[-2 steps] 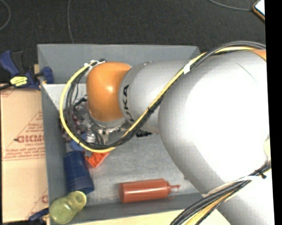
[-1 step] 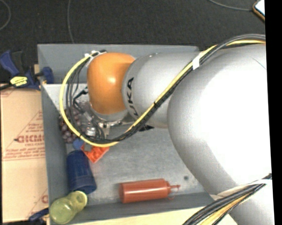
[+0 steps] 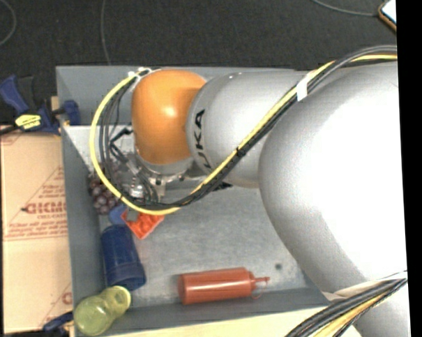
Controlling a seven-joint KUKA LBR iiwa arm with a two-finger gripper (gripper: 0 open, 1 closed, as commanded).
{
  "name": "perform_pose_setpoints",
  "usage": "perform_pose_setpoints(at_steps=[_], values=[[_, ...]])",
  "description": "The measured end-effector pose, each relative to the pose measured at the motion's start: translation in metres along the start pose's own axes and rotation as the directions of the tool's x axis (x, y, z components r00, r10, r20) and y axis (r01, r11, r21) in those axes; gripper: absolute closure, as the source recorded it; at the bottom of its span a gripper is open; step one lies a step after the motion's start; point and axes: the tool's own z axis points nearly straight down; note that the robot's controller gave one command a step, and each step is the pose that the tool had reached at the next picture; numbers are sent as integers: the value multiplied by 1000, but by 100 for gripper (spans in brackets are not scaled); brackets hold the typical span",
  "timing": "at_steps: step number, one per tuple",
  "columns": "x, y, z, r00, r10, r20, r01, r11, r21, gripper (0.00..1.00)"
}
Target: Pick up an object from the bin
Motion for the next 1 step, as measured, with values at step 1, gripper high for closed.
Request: perform_pose_setpoints(at_steps=[1], values=[[0, 0, -8, 1000, 0, -1, 0, 1000, 0, 100]])
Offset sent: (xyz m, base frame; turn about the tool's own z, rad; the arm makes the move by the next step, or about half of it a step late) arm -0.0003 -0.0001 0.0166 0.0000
